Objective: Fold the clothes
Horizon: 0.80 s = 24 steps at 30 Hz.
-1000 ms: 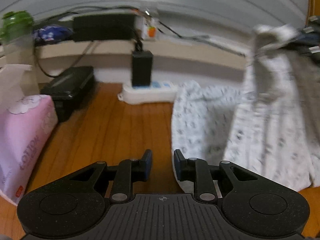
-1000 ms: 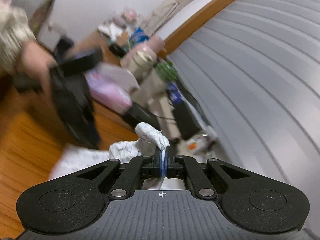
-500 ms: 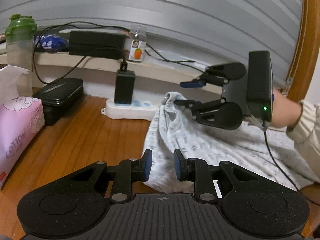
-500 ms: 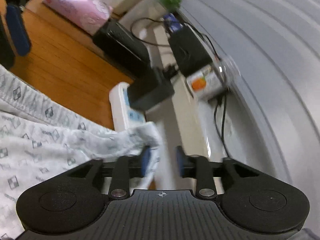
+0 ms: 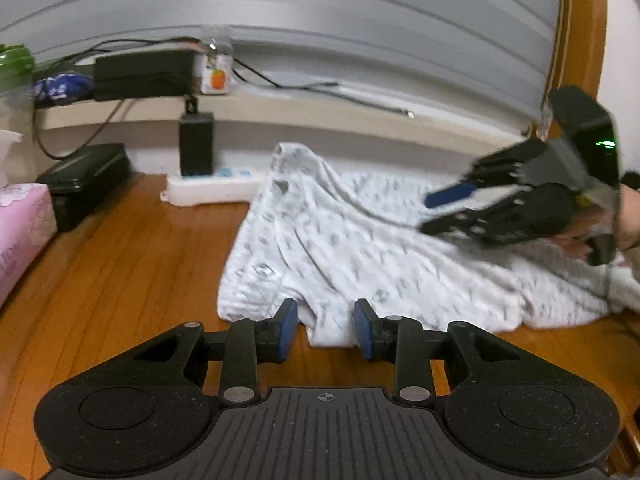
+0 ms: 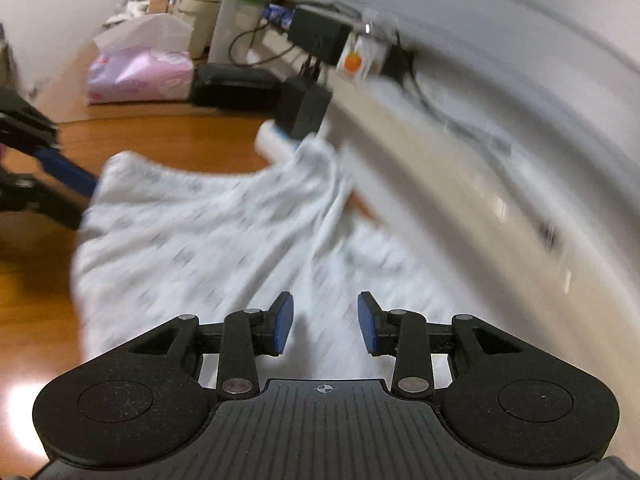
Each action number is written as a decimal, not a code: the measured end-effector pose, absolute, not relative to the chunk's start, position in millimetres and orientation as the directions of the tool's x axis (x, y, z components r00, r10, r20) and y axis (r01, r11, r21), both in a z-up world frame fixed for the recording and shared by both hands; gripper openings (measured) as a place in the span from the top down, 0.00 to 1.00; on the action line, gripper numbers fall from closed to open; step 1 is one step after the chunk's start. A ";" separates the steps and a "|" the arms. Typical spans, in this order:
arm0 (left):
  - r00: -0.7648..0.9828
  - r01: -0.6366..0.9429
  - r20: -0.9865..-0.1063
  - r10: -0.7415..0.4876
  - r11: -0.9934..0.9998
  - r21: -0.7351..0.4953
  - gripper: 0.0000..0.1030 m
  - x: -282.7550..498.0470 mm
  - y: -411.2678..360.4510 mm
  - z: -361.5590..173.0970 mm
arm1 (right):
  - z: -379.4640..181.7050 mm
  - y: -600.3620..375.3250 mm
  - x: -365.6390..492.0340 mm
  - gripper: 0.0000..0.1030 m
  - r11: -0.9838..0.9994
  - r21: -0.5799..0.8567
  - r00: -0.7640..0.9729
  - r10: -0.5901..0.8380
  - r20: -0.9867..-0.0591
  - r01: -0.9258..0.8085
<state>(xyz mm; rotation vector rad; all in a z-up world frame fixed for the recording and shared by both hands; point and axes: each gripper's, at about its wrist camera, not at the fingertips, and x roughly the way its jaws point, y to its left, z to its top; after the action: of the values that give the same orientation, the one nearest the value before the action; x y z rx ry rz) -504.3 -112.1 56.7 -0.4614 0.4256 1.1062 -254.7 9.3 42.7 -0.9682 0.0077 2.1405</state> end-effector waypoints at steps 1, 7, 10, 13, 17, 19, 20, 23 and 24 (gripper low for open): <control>0.385 -0.917 -0.551 0.740 0.375 -0.137 0.67 -503.3 -110.6 55.7 | 40.2 2.4 -246.9 0.63 -0.705 -0.258 -0.417 0.631 -0.655 -0.661; 0.396 -0.907 -0.586 0.707 0.402 -0.127 0.68 -500.6 -103.9 51.2 | 21.9 -29.3 -200.9 0.58 -0.639 -0.236 -0.376 0.669 -0.642 -0.732; 0.399 -0.901 -0.595 0.697 0.417 -0.115 0.82 -498.2 -102.7 48.5 | 15.2 -34.9 -181.4 0.54 -0.607 -0.212 -0.379 0.694 -0.612 -0.766; 0.395 -0.902 -0.581 0.711 0.422 -0.097 0.95 -501.0 -105.1 53.9 | 10.8 -36.2 -171.5 0.51 -0.593 -0.197 -0.389 0.708 -0.590 -0.781; 0.327 -0.925 -0.546 0.771 0.378 -0.019 0.99 -515.2 -112.2 73.1 | 7.2 -33.6 -162.1 0.50 -0.588 -0.151 -0.413 0.706 -0.575 -0.794; 0.247 -0.954 -0.537 0.806 0.300 0.010 0.99 -534.2 -108.3 80.0 | 7.0 -31.7 -158.5 0.50 -0.585 -0.127 -0.421 0.702 -0.574 -0.801; 0.224 -0.962 -0.540 0.811 0.274 0.013 0.99 -544.0 -105.1 81.4 | 6.6 -32.7 -158.9 0.50 -0.583 -0.138 -0.417 0.707 -0.571 -0.800; 0.214 -0.951 -0.607 0.765 0.305 0.050 0.99 -541.2 -97.4 66.0 | 5.4 -33.3 -157.8 0.50 -0.582 -0.129 -0.423 0.709 -0.565 -0.803; 0.206 -0.950 -0.619 0.758 0.307 0.060 0.99 -538.6 -96.0 61.2 | 5.1 -33.0 -156.8 0.50 -0.582 -0.124 -0.425 0.708 -0.564 -0.804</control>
<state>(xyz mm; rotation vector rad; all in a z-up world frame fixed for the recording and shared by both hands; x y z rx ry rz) -538.6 -96.0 61.2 -0.3706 0.6153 1.2276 -156.8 -33.0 5.1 -0.7216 0.2035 2.0773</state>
